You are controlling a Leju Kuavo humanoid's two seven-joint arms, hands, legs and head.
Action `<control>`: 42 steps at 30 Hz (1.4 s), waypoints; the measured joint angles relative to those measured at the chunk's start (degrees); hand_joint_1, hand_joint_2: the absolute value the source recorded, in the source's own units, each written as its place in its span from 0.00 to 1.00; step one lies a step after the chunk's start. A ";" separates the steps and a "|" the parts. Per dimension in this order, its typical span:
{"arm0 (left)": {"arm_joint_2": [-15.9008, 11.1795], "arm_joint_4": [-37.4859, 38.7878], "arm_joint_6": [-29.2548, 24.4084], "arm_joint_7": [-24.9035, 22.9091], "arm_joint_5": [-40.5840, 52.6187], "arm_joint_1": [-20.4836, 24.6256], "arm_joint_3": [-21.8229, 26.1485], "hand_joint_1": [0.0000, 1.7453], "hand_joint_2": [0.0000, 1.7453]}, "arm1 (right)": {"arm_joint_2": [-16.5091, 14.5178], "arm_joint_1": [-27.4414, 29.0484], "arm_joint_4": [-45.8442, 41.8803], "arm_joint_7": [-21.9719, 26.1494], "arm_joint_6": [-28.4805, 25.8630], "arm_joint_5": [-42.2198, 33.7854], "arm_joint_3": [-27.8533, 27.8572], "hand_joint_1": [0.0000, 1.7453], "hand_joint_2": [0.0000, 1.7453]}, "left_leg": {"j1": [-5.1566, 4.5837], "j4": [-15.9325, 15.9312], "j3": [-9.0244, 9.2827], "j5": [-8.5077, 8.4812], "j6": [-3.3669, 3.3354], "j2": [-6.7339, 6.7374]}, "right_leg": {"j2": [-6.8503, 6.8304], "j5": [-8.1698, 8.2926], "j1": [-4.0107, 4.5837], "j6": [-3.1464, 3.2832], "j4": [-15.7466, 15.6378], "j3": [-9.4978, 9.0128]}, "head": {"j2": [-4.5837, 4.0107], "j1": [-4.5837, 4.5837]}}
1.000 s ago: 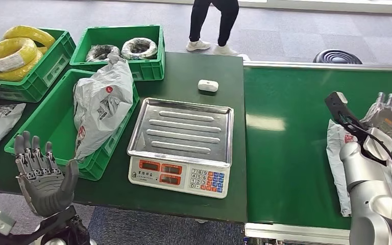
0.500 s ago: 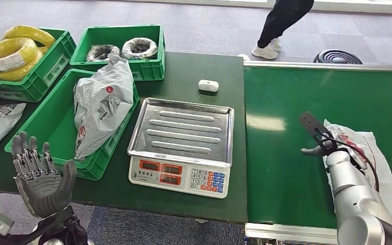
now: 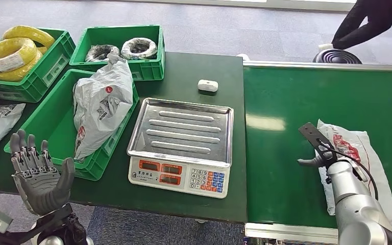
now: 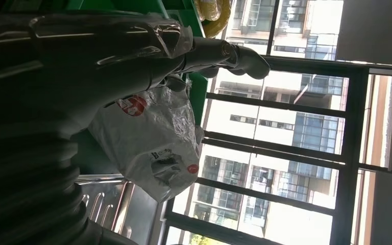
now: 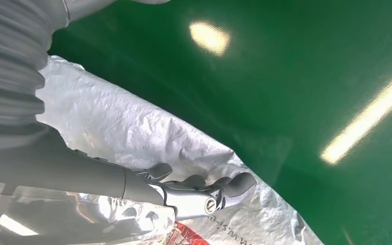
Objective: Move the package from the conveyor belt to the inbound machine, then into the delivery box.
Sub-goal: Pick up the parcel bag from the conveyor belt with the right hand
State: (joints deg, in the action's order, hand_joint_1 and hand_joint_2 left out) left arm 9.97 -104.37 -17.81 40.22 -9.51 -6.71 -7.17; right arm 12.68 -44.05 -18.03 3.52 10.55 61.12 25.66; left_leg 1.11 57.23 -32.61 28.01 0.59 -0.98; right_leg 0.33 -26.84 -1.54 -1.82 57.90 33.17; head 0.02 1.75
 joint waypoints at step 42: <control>-0.60 -0.70 -0.94 0.00 -0.92 1.16 -2.30 0.00 1.00 | 5.82 4.42 -5.95 -20.45 -34.24 16.63 -18.84 0.00 1.00 | 0.00 0.00 0.06 0.01 0.00 -0.01 | 0.06 0.00 0.00 0.00 -0.01 -0.03 | 0.00 -0.01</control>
State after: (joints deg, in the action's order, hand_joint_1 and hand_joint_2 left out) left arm 9.37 -105.07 -18.75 40.22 -10.43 -5.54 -9.47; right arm 18.50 -39.63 -23.98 -16.93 -23.69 77.75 6.82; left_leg 1.11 57.23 -32.55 28.02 0.59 -0.99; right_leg 0.39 -26.84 -1.54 -1.82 57.89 33.14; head 0.02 1.74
